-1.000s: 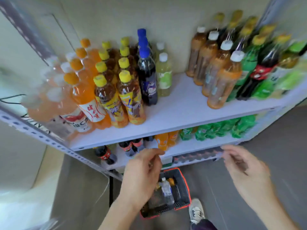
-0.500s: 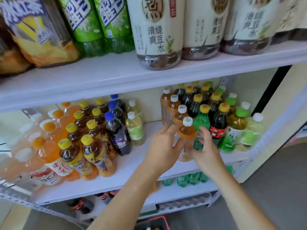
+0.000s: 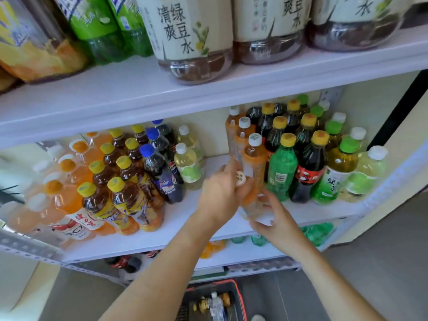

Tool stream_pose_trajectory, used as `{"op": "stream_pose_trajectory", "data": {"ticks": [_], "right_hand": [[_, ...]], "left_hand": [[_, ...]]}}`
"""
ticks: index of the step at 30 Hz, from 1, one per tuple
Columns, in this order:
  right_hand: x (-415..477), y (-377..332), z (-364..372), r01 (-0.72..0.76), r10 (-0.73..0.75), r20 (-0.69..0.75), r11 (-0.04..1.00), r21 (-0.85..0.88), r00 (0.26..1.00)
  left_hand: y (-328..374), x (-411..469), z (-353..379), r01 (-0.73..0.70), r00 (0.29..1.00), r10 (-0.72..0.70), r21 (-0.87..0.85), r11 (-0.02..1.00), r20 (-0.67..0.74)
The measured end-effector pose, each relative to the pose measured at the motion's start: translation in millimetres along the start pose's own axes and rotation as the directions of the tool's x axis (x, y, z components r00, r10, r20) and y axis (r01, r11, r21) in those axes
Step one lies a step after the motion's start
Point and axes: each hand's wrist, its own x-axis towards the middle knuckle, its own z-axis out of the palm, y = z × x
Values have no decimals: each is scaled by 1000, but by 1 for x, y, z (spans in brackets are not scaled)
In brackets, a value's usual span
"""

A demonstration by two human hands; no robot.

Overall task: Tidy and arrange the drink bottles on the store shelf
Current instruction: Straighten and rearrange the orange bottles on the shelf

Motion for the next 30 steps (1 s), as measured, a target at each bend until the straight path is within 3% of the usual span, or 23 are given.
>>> {"op": "stream_pose_trajectory", "data": {"ticks": [2,4,6,8,12,15,17,20,24,26,30], "right_hand": [[-12,1,5,-13,14,62,1000,-17,998],[-28,-11,6,-25,16,129,997,75,991],[-42,-29,2,-39,-2,148,963,268,989],[-54,-48,-5,-50,0,136,931,362,991],[-69,-81,-6,-269,131,261,740,616,956],[-74,-94,-1,-512,287,426,533,673,858],[-79,-100,3,-567,266,509,519,640,818],[-88,-103,10,-521,172,518,534,666,838],[-100,-107,9,-280,-19,384,651,706,923],[-103,-109,6,-214,-17,315,697,684,949],[-103,-116,3,-230,71,245,657,718,967]], "left_hand": [[-1,-8,-24,46,989,-55,-66,997,-135],[-3,-14,-51,136,952,-185,-206,969,-243],[-7,-19,-75,225,909,-339,-398,889,-243],[-15,-27,-95,287,885,-439,-565,773,-152],[-33,-53,-126,320,916,-396,-703,635,59],[-41,-73,-138,251,951,-306,-670,699,37],[-43,-81,-140,198,956,-291,-652,732,-37],[-46,-85,-142,199,920,-370,-657,727,-131],[-53,-89,-143,235,875,-459,-691,684,-157],[-57,-92,-146,243,891,-442,-710,661,-107],[-61,-95,-158,212,957,-291,-719,662,15]]}}
